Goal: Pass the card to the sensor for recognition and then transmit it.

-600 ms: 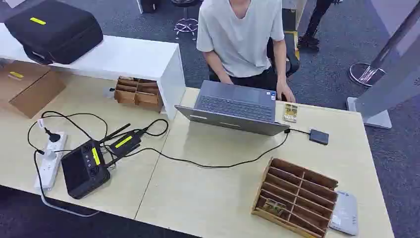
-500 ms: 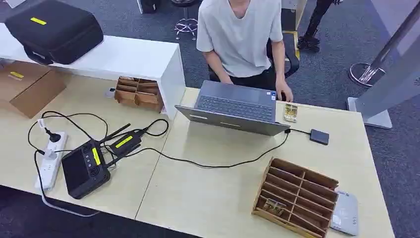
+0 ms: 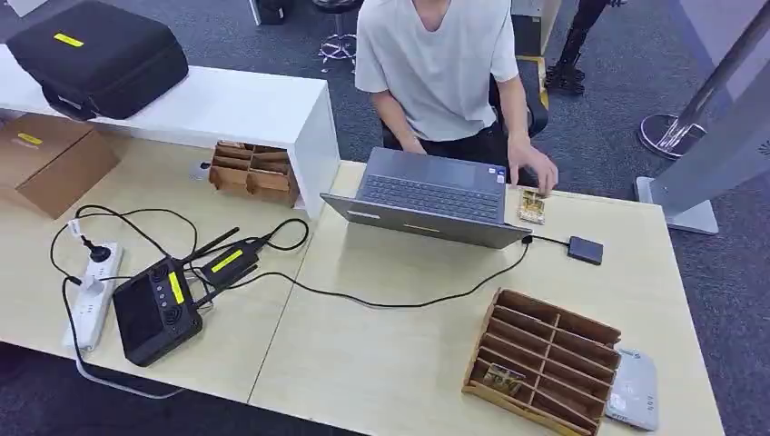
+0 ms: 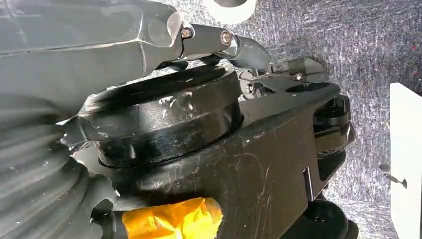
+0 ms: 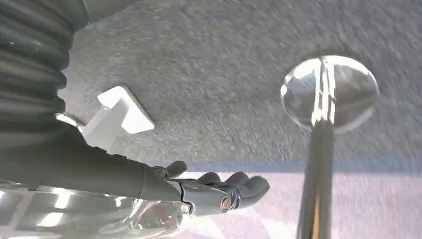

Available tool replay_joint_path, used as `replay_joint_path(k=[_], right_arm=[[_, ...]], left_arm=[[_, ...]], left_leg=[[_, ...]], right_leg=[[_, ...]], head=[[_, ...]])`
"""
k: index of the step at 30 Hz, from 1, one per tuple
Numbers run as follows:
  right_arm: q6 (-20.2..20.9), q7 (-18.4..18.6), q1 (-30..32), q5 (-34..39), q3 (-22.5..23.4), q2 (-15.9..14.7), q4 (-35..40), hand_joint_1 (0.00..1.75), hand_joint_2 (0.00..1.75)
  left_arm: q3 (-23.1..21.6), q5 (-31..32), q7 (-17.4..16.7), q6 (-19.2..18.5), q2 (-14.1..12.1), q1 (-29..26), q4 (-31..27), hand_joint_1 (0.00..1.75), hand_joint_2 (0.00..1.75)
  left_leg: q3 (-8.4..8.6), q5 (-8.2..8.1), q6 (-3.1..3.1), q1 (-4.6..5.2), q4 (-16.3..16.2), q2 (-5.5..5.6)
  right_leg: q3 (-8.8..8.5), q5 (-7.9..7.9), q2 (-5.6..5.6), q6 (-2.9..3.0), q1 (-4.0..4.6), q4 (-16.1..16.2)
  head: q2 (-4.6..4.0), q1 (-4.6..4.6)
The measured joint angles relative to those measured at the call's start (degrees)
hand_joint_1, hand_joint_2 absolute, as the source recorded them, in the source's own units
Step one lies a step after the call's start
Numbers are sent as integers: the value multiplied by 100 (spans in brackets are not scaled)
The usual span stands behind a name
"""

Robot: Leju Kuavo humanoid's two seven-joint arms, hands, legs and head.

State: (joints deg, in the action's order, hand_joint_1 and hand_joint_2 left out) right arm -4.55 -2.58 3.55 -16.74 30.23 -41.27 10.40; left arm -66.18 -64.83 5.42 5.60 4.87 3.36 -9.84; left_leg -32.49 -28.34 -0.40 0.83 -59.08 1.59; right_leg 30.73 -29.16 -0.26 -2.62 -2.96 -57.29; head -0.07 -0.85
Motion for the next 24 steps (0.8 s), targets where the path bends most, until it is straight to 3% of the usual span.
replay_joint_path(k=[11, 15, 19, 21, 24], right_arm=[[133, -19, -15, 161, 915, -832, 184, 0, 175], [388, -367, -67, 85, 1101, -1297, 288, 0, 175], [640, -411, -244, -62, 1246, -1862, 387, 0, 175], [649, -428, -297, -94, 1292, -1991, 415, 0, 175], [823, -736, -506, -203, 1361, -2135, 511, 0, 175]], left_arm=[[-15, -4, 74, -61, 4, -11, 24, 0, 175], [-28, 42, 155, -179, -39, -30, 28, 0, 175], [-37, 57, 155, -195, -52, -29, 33, 0, 175], [-44, 57, 157, -195, -52, -29, 33, 0, 175], [-94, 55, 155, -201, -52, -28, 33, 0, 175]], left_leg=[[0, 0, -1, 2, 0, 1], [-2, -1, -2, 6, 0, -5], [7, -1, -3, 3, -1, -6], [5, -1, -3, 2, 0, -1], [-2, -2, -4, 7, 1, -8]], right_leg=[[-2, -1, -1, -1, -2, 0], [-1, 0, 6, -2, -6, -2], [-3, 0, 5, -2, -2, -2], [-6, 0, -1, -2, -1, -2], [-6, 1, 9, -4, -6, -5]], head=[[0, -2], [0, -9], [0, -2], [0, -4], [0, -2]])
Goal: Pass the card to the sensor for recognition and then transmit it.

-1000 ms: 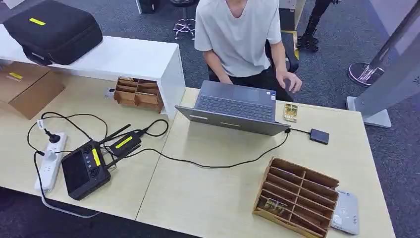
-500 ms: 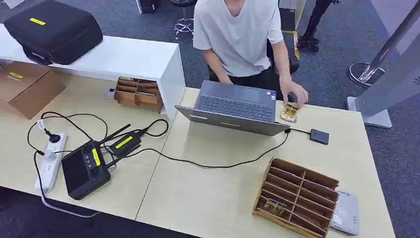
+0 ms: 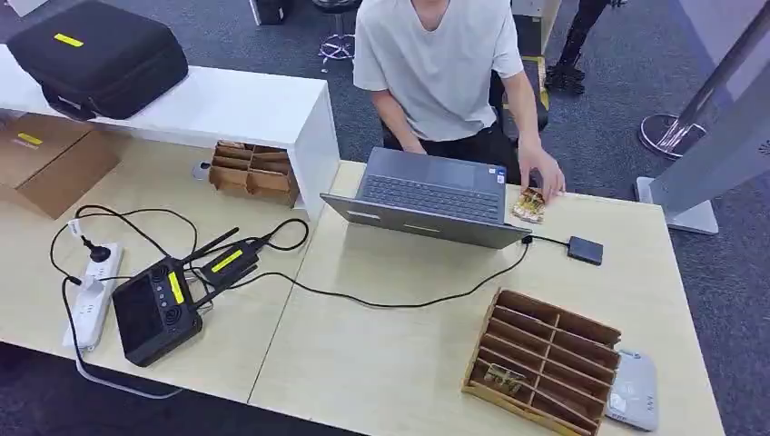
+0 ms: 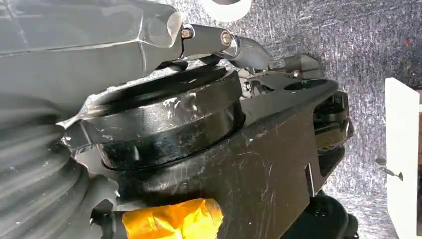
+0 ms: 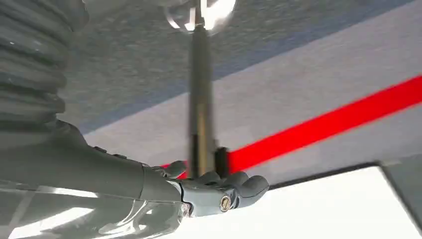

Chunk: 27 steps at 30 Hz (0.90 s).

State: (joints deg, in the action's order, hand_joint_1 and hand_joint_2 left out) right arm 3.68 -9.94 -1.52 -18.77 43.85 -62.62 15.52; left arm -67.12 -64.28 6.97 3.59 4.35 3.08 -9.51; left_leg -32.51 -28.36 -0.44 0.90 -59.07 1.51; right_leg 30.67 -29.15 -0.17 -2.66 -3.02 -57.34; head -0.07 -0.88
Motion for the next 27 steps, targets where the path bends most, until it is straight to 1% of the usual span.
replay_joint_path(k=[2, 3, 5, 7, 10, 12, 14, 16, 19, 21, 23, 25, 27], right_arm=[[332, -81, -486, -155, -17, -157, 192, 0, 175], [469, -90, -828, -195, -72, -248, 348, 0, 175], [721, -39, -1658, -238, -339, -407, 727, 0, 175], [917, 52, -2521, -356, -820, -492, 1084, 0, 175], [941, -5, -3686, -667, -1820, -507, 1555, 0, 175], [936, -59, -4282, -864, -2511, -490, 1861, 0, 175], [951, -68, -4809, -1080, -3248, -418, 2240, 0, 175], [1013, -31, -5341, -1251, -3993, -256, 2584, 0, 175], [991, -16, -5923, -1342, -5007, 116, 2960, 0, 175], [838, 35, -6189, -1307, -5681, 421, 3136, 0, 175], [748, 52, -6314, -1248, -6119, 601, 3237, 0, 175], [657, 48, -6395, -1104, -6451, 679, 3318, 0, 175], [611, 44, -6483, -1008, -6716, 743, 3366, 0, 175]], left_arm=[[-24, -20, -2, -22, -2, 2, 0, 0, 175], [-26, -31, -11, -37, -2, 4, 0, 0, 175], [-26, -68, -53, -40, -2, 14, 2, 0, 175], [-26, -81, -105, -37, 0, 26, 2, 0, 175], [-31, -59, -166, -40, 2, 47, 2, 0, 175], [-37, -37, -181, -44, 9, 55, 2, 0, 175], [-52, 4, -227, -44, 11, 73, 2, 0, 175], [-116, 53, -282, -44, 11, 92, 2, 0, 175], [-188, 79, -354, -44, 11, 117, 2, 0, 175], [-225, 105, -380, -48, 11, 128, 2, 0, 175], [-236, 105, -387, -48, 11, 132, 2, 0, 175], [-253, 109, -387, -52, 11, 135, 2, 0, 175], [-288, 109, -387, -53, 11, 139, 2, 0, 175]], left_leg=[[4, -4, -6, 7, 1, -37], [6, -5, -6, 11, 2, -55], [10, -3, -6, 10, 1, -69], [11, 3, -9, 8, 1, -67], [5, 13, -14, 8, 1, -53], [-1, 18, -13, 8, 1, -38], [-4, 19, -12, 8, 3, -37], [-4, 19, -11, 7, 3, -42], [3, 21, -8, 4, 3, -48], [10, 26, -8, 2, 1, -44], [5, 34, -11, 1, -2, -19], [-14, 47, -11, 1, -3, 27], [-23, 48, -11, 1, -3, 45]], right_leg=[[9, 3, 40, -2, -7, -5], [16, 4, 54, -3, -11, -12], [22, 9, 70, -5, -12, -15], [17, 11, 65, -7, -8, -16], [14, 14, 47, -7, -7, -18], [13, 14, 33, -7, -7, -20], [13, 15, 33, -6, -7, -22], [15, 16, 38, -4, -6, -23], [14, 17, 45, -4, -3, -24], [16, 23, 42, 0, -2, -24], [15, 23, 16, -1, -1, -24], [17, 23, -33, -2, -1, -23], [15, 22, -49, -2, -1, -22]], head=[[0, -2], [0, -4], [0, -6], [0, -2], [0, 0], [0, -2], [0, -4], [0, -2], [0, 0], [0, -2], [0, -4], [0, 0], [0, 2]])
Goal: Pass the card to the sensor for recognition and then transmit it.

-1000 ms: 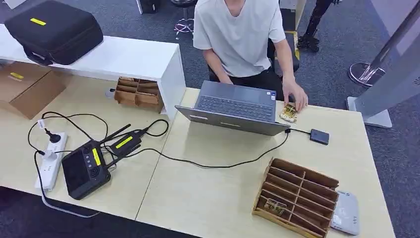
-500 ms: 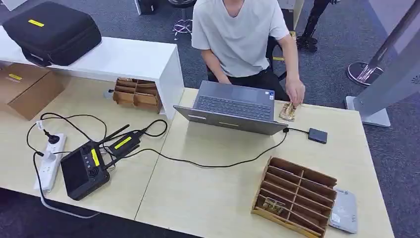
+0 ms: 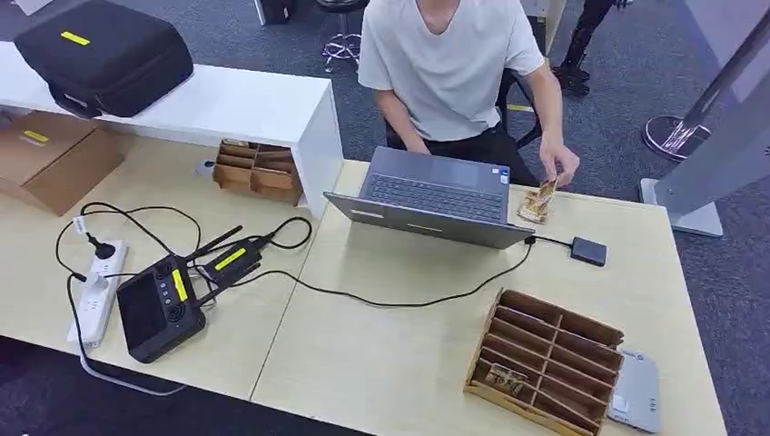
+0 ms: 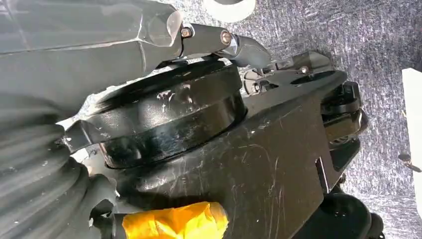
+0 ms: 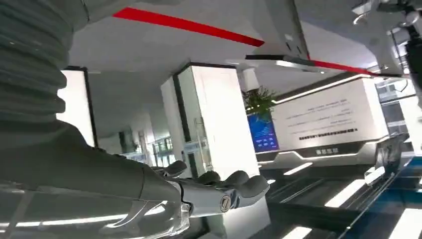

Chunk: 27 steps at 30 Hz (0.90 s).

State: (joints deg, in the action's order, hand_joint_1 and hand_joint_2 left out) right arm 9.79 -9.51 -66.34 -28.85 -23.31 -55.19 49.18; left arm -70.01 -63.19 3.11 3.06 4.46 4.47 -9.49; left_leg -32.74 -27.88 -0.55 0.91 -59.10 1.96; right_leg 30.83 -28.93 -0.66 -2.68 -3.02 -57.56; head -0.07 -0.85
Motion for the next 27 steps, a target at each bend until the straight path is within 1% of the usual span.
replay_joint_path(k=[5, 11, 13, 15, 17, 20, 21, 23, 24, 27], right_arm=[[-15, -13, -101, 27, -313, 101, 55, 0, 175], [-18, -37, -162, 24, -471, 177, 74, 0, 175], [-33, -72, -177, -54, -586, 301, 157, 0, 175], [-107, -42, -160, -165, -778, 520, 286, 0, 175], [-252, 68, -56, -234, -976, 687, 453, 0, 175], [-490, 164, 280, -271, -1238, 894, 822, 0, 175], [-572, 172, 390, -336, -1310, 968, 922, 0, 175], [-686, 234, 592, -469, -1458, 1197, 1053, 0, 175], [-706, 249, 675, -515, -1519, 1322, 1080, 0, 175], [-765, 247, 838, -601, -1662, 1684, 1078, 0, 175]], left_arm=[[-22, 0, 0, 0, 0, 4, 0, 0, 175], [-24, -7, 2, -2, 0, 4, 2, 0, 175], [-24, -7, -11, -9, 0, 5, 2, 0, 175], [-26, -7, -1, -4, 0, 8, 4, 0, 175], [-26, -4, 226, 66, 0, 7, 7, 0, 175], [-83, 186, 778, 398, 57, -78, 11, 0, 175], [-127, 245, 876, 431, 70, -83, 11, 0, 0], [-184, 284, 955, 424, 77, -83, 13, 0, 0], [-201, 260, 985, 383, 79, -83, 13, 0, 175], [-201, 210, 1062, 220, 70, -84, 28, 0, 175]], left_leg=[[-6, -2, 0, 2, 0, -1], [-7, -2, 0, 2, 1, -1], [-5, -2, 1, 1, 3, -16], [11, -3, 3, 1, 4, -44], [16, -1, 4, -4, 4, -48], [10, 4, 10, -14, 3, -29], [7, 4, 10, -16, 3, -27], [7, 3, 10, -16, 3, -30], [8, 3, 10, -16, 3, -31], [6, 4, 11, -16, 3, -26]], right_leg=[[5, 0, 1, -1, -1, 3], [3, 0, 2, -1, 0, 3], [2, 2, 19, 0, 1, 1], [5, 7, 50, 7, 1, 0], [7, 7, 55, 7, 3, 0], [7, 7, 40, 7, 11, 0], [6, 7, 37, 7, 12, 0], [8, 7, 42, 7, 12, 0], [10, 7, 45, 7, 12, 0], [15, 7, 41, 7, 11, -1]], head=[[0, -4], [0, -4], [0, -4], [0, -6], [0, -4], [0, -2], [0, -2], [0, -4], [0, -4], [0, -4]])
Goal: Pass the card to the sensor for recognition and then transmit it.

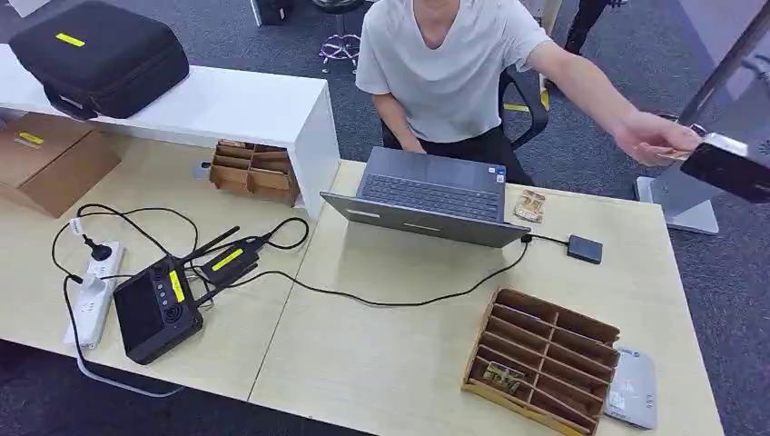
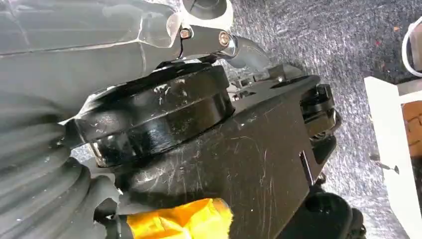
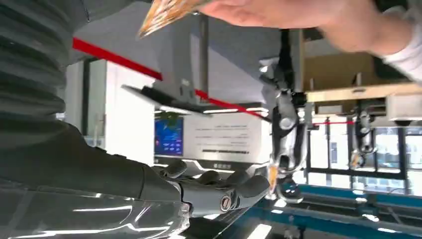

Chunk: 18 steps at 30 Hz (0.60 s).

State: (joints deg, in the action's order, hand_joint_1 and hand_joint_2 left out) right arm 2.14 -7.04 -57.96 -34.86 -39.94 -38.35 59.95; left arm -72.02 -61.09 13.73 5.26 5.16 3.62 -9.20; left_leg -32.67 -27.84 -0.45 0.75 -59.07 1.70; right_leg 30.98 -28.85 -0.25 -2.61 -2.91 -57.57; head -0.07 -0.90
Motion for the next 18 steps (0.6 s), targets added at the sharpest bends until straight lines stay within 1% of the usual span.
replay_joint_path(k=[3, 5, 12, 13, 14, 18], right_arm=[[-20, -17, 68, -13, -120, 256, -9, 0, 175], [-17, -37, 111, -6, -179, 371, -13, 0, 175], [11, -103, 149, 35, -229, 570, -50, 0, 175], [13, -109, 150, 46, -229, 583, -55, 101, 175], [18, -118, 149, 55, -229, 590, -55, 175, 175], [28, -168, 151, 109, -229, 625, -57, 175, 175]], left_arm=[[0, -26, -2, -124, -9, 6, 18, 0, 175], [0, -59, -17, -179, -18, 15, 35, 0, 175], [0, -96, -44, -264, -22, 30, 57, 0, 175], [0, -98, -44, -273, -20, 31, 64, 0, 175], [0, -103, -44, -280, -20, 33, 70, 0, 175], [0, -116, -44, -325, -22, 37, 85, 0, 175]], left_leg=[[-6, 5, 4, 0, 0, 15], [-8, 5, 4, 1, 0, 14], [-15, 5, 3, 8, -1, 18], [-16, 5, 3, 9, -1, 20], [-16, 5, 3, 9, -1, 23], [-15, 5, 3, 9, -1, 22]], right_leg=[[0, 0, -13, 0, -1, 0], [1, 0, -13, 0, -2, -1], [6, 0, -16, -1, -7, 0], [6, 0, -18, -1, -8, 0], [5, 0, -22, -1, -8, 0], [6, 0, -21, -1, -8, 0]], head=[[0, 0], [0, -2], [0, 0], [0, 0], [0, 0], [0, 0]])
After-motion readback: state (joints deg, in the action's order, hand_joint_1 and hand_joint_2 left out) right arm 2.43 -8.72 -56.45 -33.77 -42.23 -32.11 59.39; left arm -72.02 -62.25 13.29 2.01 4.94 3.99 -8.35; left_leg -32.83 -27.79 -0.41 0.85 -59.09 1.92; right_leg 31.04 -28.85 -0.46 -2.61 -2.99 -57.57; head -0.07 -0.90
